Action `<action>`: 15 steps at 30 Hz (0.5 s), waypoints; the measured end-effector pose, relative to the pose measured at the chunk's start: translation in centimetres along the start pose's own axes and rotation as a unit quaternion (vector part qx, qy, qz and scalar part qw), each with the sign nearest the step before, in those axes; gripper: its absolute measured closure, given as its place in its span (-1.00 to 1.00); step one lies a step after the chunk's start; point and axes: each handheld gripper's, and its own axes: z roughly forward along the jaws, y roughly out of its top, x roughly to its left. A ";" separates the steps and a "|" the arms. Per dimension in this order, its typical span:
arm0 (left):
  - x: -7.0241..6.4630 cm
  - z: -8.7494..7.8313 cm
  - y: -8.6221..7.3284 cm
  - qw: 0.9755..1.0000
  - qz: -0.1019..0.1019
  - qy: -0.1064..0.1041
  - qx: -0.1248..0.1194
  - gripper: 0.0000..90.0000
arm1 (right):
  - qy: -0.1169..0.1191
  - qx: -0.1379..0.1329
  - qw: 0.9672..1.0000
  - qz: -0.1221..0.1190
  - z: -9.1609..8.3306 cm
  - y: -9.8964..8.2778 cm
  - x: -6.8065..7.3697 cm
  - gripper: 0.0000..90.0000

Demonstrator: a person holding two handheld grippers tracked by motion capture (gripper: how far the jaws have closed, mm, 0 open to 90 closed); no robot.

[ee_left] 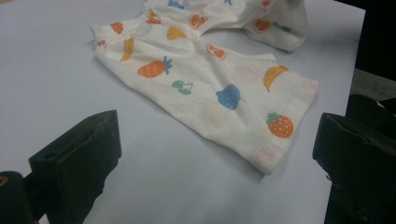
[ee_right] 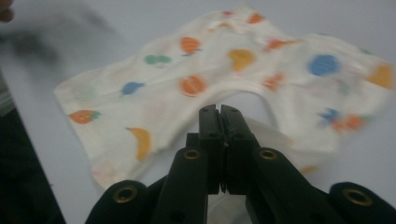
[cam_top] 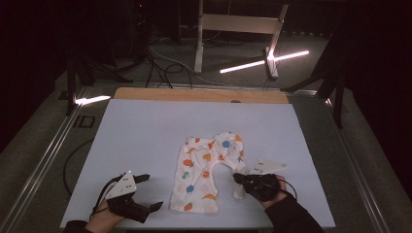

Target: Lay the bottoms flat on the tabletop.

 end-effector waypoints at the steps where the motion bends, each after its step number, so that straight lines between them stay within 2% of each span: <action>1: 0.0 0.0 0.0 1.000 -0.001 0.000 -0.001 -0.96 | 0.004 0.005 1.000 -0.009 0.6 0.3 0.5 0.97; 4: 0.0 0.0 0.0 1.000 -0.002 -0.001 -0.001 -0.96 | 0.024 0.017 0.999 -0.023 2.1 0.7 1.6 0.97; 5: 0.0 0.0 0.0 1.000 -0.002 -0.001 -0.001 -0.96 | 0.024 0.017 0.999 -0.023 2.1 0.7 1.6 0.97; 8: 0.1 0.0 -0.1 1.000 -0.002 -0.004 -0.004 -0.96 | 0.060 0.022 0.997 -0.033 3.5 0.9 2.8 0.96; 9: 0.1 0.0 -0.1 1.000 -0.003 -0.006 -0.007 -0.96 | 0.065 0.022 0.997 -0.033 3.6 0.9 3.0 0.90; 10: 0.1 0.0 -0.1 1.000 -0.003 -0.007 -0.010 -0.96 | 0.072 0.018 0.997 -0.032 3.7 0.9 3.0 0.69; 11: 0.1 0.0 -0.1 1.000 -0.003 -0.007 -0.010 -0.96 | 0.072 0.018 0.997 -0.032 3.7 0.9 3.0 0.69; 12: 0.1 0.0 -0.1 1.000 -0.002 -0.006 -0.012 -0.96 | 0.081 0.014 0.996 -0.030 3.6 0.9 2.9 0.61; 13: 0.1 -0.1 -0.1 1.000 -0.003 -0.007 -0.014 -0.96 | 0.071 0.005 0.997 -0.023 3.1 0.8 2.5 0.50; 15: 0.1 -0.1 -0.1 1.000 -0.003 -0.005 -0.014 -0.96 | 0.050 -0.003 0.999 -0.013 2.2 0.6 1.7 0.48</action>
